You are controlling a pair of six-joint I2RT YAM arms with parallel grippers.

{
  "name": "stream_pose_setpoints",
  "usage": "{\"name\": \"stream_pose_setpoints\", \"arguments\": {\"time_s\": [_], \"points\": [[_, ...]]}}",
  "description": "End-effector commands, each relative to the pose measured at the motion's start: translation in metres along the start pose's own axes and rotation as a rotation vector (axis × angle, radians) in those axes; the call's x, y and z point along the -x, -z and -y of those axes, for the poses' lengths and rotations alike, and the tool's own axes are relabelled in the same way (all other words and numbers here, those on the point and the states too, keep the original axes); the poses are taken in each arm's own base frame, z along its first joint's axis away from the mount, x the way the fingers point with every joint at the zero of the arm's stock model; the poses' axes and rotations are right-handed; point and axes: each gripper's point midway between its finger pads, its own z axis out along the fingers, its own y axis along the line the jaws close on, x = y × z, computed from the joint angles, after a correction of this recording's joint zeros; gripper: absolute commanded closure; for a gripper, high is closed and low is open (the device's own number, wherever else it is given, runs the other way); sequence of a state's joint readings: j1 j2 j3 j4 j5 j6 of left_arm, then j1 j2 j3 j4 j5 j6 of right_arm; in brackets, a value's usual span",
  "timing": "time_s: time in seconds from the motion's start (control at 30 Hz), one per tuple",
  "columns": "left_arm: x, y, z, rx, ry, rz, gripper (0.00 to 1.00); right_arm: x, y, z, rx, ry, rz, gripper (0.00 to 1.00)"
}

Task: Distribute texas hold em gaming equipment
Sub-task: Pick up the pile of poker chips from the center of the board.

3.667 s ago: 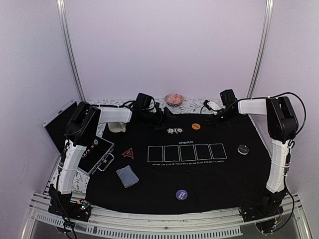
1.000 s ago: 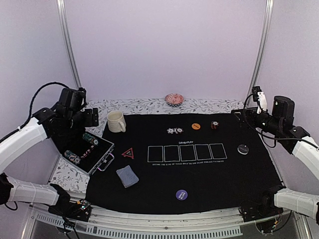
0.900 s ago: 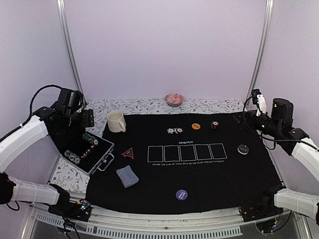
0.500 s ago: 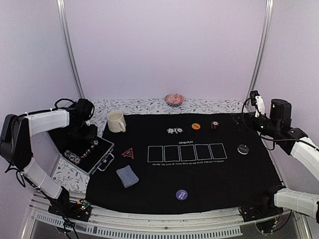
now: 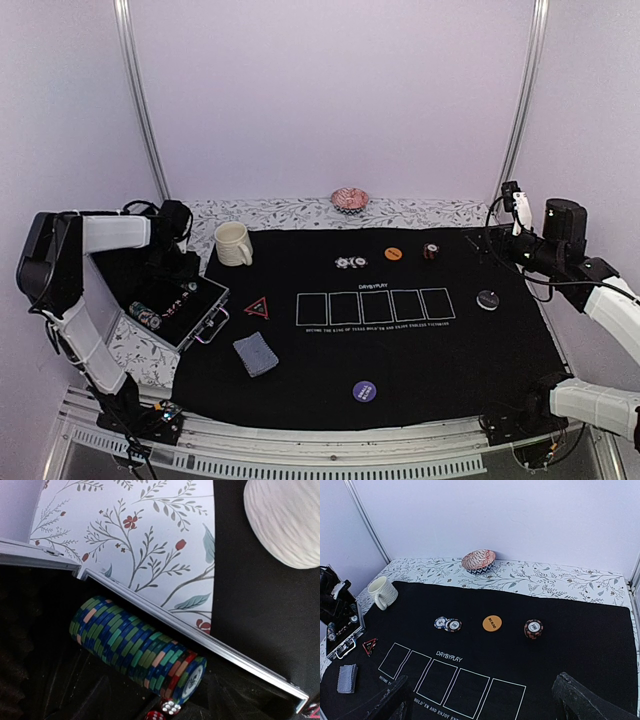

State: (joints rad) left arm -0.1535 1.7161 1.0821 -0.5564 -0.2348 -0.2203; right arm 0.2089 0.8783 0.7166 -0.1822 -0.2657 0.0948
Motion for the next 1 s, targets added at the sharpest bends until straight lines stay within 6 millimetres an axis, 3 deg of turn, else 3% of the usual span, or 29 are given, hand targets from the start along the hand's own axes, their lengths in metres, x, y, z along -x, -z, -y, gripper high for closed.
{"name": "stream_pose_setpoints", "arguments": {"time_s": [0.0, 0.27, 0.6, 0.97], "points": [[0.016, -0.006, 0.001, 0.008, -0.016, 0.031, 0.32, 0.001, 0.003, -0.006, 0.035, -0.007, 0.016, 0.01], [0.019, -0.022, 0.008, 0.002, -0.036, 0.003, 0.44, -0.001, 0.002, -0.007, 0.042, -0.01, 0.007, 0.01], [0.003, -0.009, 0.025, -0.085, -0.063, -0.016, 0.45, -0.003, -0.002, -0.006, 0.04, -0.014, -0.007, 0.01], [-0.001, -0.01, 0.018, -0.024, -0.098, -0.026, 0.42, -0.006, -0.002, -0.009, 0.059, -0.018, -0.019, 0.01]]}}
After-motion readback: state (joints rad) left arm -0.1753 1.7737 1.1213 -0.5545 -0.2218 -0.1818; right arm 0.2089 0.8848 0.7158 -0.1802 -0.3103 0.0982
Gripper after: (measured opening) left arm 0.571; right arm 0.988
